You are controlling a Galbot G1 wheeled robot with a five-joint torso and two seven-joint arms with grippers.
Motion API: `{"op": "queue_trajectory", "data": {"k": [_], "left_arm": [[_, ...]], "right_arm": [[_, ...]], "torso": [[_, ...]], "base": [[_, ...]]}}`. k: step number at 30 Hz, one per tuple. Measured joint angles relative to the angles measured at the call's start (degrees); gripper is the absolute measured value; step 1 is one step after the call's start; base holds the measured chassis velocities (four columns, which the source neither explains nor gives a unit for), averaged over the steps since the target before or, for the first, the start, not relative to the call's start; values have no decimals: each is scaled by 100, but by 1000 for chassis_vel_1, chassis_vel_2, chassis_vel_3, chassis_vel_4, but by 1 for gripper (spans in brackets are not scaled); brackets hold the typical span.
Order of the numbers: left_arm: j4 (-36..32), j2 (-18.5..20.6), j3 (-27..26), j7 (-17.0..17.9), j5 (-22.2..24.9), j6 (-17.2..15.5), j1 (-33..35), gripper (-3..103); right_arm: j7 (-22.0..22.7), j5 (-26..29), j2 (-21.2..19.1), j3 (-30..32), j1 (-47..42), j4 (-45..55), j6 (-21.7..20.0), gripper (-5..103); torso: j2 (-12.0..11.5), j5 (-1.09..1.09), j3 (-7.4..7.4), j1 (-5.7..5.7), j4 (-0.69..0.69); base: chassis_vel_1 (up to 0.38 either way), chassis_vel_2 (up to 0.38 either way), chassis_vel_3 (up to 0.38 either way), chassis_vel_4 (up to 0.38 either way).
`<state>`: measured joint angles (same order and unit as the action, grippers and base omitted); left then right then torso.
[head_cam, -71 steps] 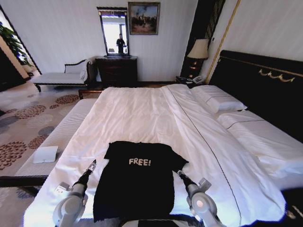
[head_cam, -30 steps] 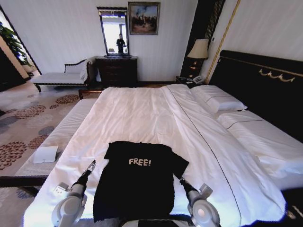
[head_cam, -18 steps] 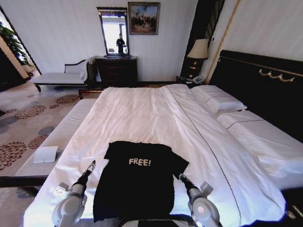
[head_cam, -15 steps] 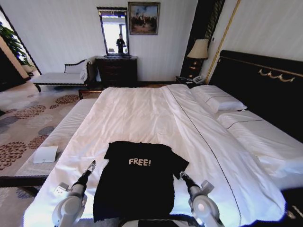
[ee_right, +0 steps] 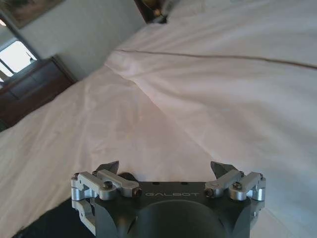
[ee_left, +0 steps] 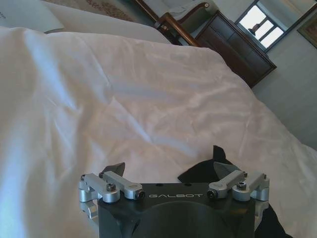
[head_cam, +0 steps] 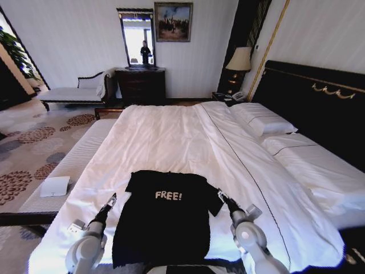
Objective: Fold the clothes on the bed.
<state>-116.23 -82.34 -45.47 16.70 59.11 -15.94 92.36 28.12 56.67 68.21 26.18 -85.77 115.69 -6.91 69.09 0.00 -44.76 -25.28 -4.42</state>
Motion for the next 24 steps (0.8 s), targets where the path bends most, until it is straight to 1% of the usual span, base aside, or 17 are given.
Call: {"op": "queue_trajectory", "data": {"k": [3, 5, 7, 8, 10, 11, 12, 13, 14, 16, 17, 19, 21, 22, 24], "left_arm": [[-109, -44, 11, -62, -64, 2, 51, 100], [-180, -32, 24, -182, -105, 9, 91, 100], [-184, 61, 55, -332, -353, 42, 98, 100], [-184, 61, 55, -332, -353, 42, 98, 100], [-41, 296, 90, -461, -965, 135, -36, 100], [38, 400, 104, -490, -1177, 163, -99, 100], [38, 400, 104, -490, -1177, 163, -99, 100], [156, 546, 139, -536, -1386, 189, -171, 100], [262, 637, 185, -599, -1485, 210, -216, 100], [462, 696, 314, -757, -1591, 233, -306, 100], [462, 696, 314, -757, -1591, 233, -306, 100], [682, 625, 520, -830, -1606, 234, -515, 100], [871, 572, 663, -809, -1565, 230, -769, 100], [871, 572, 663, -809, -1565, 230, -769, 100], [1163, 576, 799, -679, -1536, 228, -1077, 100]], "right_arm": [[-130, -128, -88, -66, 99, 2, 86, 100], [-297, -184, -172, -108, 238, -3, 153, 100], [-678, -404, -242, -111, 328, -33, 329, 100], [-678, -404, -242, -111, 328, -33, 329, 100], [-1148, -985, -295, -82, 362, -112, 613, 100], [-1255, -1189, -295, -73, 364, -123, 719, 100], [-1255, -1189, -295, -73, 364, -123, 719, 100], [-1338, -1390, -277, -62, 356, -124, 825, 100], [-1383, -1535, -247, -50, 341, -125, 894, 100], [-1468, -1849, -159, -17, 293, -176, 1052, 100], [-1468, -1849, -159, -17, 293, -176, 1052, 100], [-1523, -2150, -66, 5, 241, -272, 1197, 100], [-1542, -2227, -36, 9, 210, -322, 1250, 100], [-1542, -2227, -36, 9, 210, -322, 1250, 100], [-1535, -2216, -23, -10, 228, -394, 1255, 100]], "torso": [[0, 1, 0, 0, 0], [0, 1, 0, 0, 1], [0, 0, 0, 0, 3], [0, 0, 0, 0, 3], [0, 0, 0, 0, 1], [0, 1, 0, 0, 0], [0, 1, 0, 0, 0], [0, 1, 0, 0, 0], [-1, 1, 0, 0, 0], [0, -1, 0, 0, 2], [0, -1, 0, 0, 2], [0, -1, 0, 0, 1], [0, 0, 0, 0, 0], [0, 0, 0, 0, 0], [0, -1, 0, 0, -2]], "base": [[0, 0, 0, 0], [0, 0, 0, 0], [0, 0, 0, 0], [0, 0, 0, 0], [0, 0, 0, 0], [0, 0, 0, 0], [0, 0, 0, 0], [0, 0, 0, 0], [0, 0, 0, 0], [0, 0, 0, 0], [0, 0, 0, 0], [0, 0, 0, 0], [0, 0, 0, 0], [0, 0, 0, 0], [0, 0, 0, 0]]}}
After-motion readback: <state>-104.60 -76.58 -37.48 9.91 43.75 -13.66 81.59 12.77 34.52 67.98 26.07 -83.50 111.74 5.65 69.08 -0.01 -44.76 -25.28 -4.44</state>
